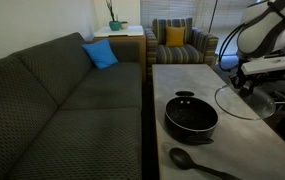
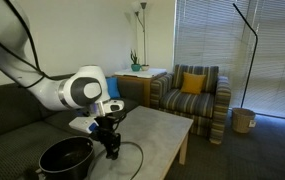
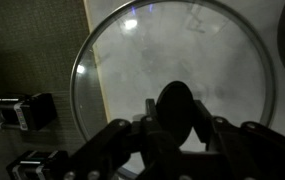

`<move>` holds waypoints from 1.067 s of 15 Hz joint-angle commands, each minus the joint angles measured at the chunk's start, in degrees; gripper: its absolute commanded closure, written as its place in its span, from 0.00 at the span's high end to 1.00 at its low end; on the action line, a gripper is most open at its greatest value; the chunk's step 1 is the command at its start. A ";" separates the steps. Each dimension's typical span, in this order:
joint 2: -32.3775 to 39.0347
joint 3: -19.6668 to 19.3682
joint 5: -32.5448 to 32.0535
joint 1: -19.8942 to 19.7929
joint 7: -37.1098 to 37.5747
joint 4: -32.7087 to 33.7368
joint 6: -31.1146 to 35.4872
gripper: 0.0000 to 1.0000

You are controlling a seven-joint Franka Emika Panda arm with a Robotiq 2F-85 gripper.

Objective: Put the lid on the pot

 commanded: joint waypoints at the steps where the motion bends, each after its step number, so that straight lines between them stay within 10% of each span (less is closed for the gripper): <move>1: -8.46 -0.36 -2.73 0.31 1.49 -8.93 -0.55 0.14; 10: -18.23 4.30 -5.26 0.32 -1.20 -17.61 0.53 0.14; 16: -15.93 7.59 -7.70 0.51 -2.88 -11.92 -3.14 0.14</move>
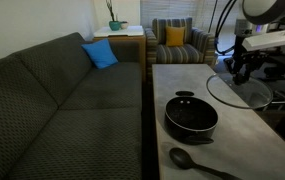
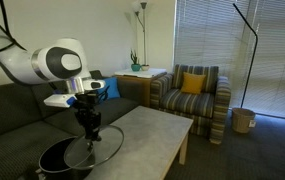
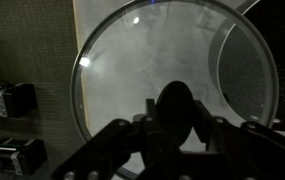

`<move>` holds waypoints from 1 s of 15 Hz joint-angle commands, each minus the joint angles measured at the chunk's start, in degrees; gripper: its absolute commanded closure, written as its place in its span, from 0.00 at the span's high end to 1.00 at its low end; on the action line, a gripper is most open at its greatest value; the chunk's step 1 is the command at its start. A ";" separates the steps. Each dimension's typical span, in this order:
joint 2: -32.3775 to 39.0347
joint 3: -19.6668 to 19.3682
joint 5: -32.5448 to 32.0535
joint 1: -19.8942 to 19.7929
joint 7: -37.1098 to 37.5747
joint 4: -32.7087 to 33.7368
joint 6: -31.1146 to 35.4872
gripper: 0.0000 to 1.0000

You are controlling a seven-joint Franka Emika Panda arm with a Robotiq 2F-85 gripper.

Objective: Put the lid on the pot

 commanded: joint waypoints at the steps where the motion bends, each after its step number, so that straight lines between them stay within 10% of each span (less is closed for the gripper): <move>1: 0.30 1.77 -1.79 -0.42 -2.79 2.92 -3.60 0.14; 15: 15.46 5.92 -4.91 3.16 -7.87 28.01 -19.12 0.14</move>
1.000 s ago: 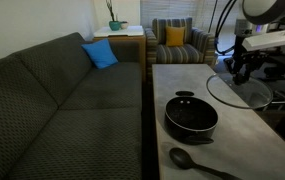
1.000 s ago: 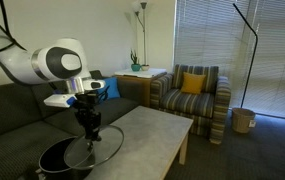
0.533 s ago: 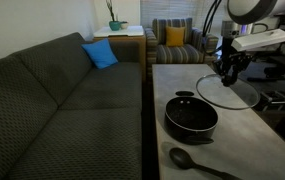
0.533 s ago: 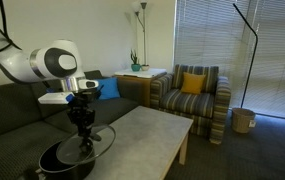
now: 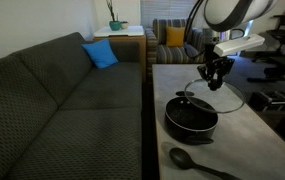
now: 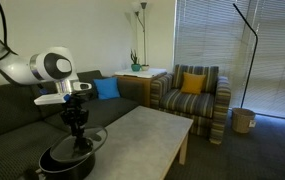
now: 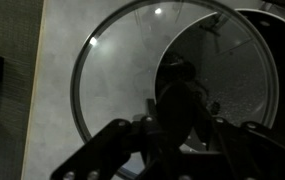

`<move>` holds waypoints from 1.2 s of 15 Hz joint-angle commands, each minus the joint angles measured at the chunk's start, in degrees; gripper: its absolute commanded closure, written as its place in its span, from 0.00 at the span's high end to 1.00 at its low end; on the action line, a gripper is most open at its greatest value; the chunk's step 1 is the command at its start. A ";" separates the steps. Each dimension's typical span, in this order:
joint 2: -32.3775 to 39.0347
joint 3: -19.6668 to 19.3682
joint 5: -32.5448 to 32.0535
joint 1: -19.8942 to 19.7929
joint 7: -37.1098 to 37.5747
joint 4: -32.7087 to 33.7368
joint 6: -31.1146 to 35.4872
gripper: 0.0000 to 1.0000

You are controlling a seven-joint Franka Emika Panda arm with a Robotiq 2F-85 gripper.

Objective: Put the lid on the pot

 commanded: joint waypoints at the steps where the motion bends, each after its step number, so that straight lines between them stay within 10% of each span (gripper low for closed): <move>1: 6.64 0.84 -1.30 0.94 -1.83 11.64 -7.45 0.14; 7: 14.65 2.14 -0.79 2.15 -2.74 21.08 -5.37 0.14; 18: 14.96 6.58 0.74 -0.05 -7.75 18.36 3.02 0.14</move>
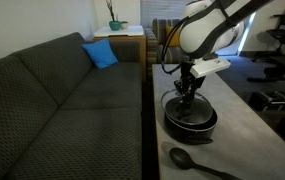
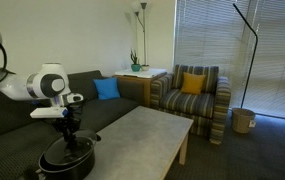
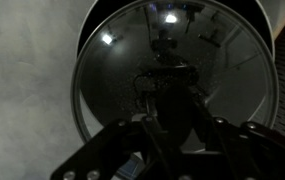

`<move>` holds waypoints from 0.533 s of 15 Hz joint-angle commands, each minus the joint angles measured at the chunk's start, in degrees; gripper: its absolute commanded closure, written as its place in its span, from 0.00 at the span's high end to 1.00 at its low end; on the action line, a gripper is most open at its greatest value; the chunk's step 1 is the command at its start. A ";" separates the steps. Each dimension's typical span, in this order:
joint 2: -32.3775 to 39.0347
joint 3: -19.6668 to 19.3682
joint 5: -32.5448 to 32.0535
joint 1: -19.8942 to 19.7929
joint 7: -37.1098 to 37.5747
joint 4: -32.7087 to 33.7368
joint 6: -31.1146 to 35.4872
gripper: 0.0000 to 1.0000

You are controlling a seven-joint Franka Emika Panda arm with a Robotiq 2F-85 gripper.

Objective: Put the lid on the pot

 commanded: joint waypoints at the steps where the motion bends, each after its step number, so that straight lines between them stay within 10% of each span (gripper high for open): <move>1: -0.76 1.32 0.90 -1.21 -1.27 -0.66 -0.49 0.14; 8: -1.59 0.71 0.55 -0.41 0.80 -2.17 -3.11 0.14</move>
